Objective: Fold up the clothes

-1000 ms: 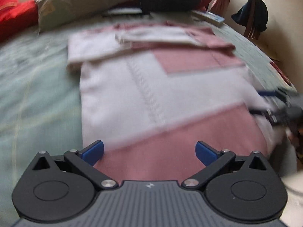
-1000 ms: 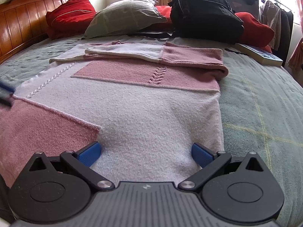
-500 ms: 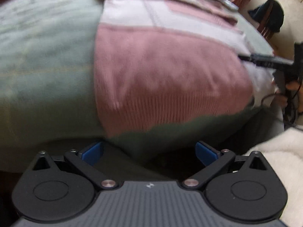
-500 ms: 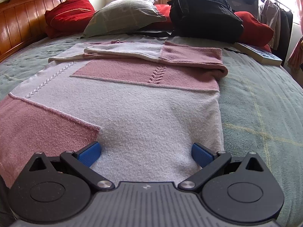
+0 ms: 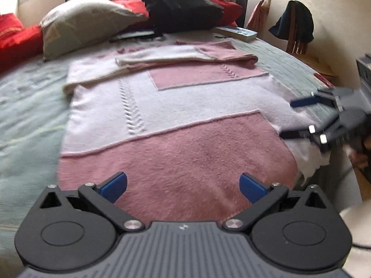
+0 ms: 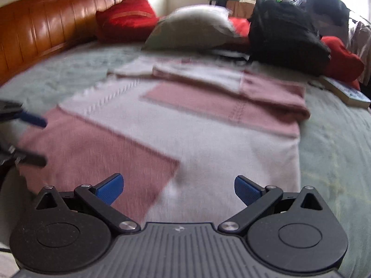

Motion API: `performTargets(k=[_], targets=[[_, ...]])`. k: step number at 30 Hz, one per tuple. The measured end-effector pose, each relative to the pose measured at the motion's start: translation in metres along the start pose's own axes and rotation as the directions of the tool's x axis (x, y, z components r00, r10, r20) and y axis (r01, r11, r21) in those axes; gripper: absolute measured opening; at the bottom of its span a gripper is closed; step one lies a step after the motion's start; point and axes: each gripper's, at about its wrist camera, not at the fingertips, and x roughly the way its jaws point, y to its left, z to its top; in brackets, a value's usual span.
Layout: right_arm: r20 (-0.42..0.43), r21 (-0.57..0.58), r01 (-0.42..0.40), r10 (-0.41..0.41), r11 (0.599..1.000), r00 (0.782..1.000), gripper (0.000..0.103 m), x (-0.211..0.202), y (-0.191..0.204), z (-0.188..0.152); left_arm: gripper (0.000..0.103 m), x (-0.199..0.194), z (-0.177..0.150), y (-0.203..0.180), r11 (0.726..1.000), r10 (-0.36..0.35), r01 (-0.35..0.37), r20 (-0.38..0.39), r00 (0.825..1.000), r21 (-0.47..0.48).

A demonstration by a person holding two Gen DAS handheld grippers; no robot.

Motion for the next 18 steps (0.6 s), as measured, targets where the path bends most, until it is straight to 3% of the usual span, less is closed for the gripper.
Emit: performTargets(k=[1,5,10,15,18], targets=[[-0.023,0.0,0.005,-0.005,1.0,1.0,0.103,0.003,0.0,-0.006,0.102,0.002,-0.005,0.001,1.0,0.001,-0.001,0.007,1.0,-0.006],[0.011,0.006,0.005,-0.005,1.0,1.0,0.103,-0.005,-0.006,-0.03,0.102,-0.002,-0.024,-0.004,0.999,0.028,-0.03,0.051,0.998,0.028],[0.027,0.029,0.009,-0.01,1.0,1.0,0.103,-0.019,-0.011,-0.032,0.102,-0.013,-0.026,-0.011,0.997,0.062,-0.064,0.04,0.997,0.051],[0.143,0.135,0.011,-0.03,0.991,0.989,0.103,-0.023,-0.039,0.005,0.102,-0.014,-0.001,-0.013,0.997,0.07,-0.071,0.047,0.996,0.019],[0.123,0.19,0.062,-0.086,0.98,0.989,0.103,-0.002,-0.057,0.033,0.102,-0.009,0.012,-0.018,0.99,0.134,-0.136,0.059,0.989,0.039]])
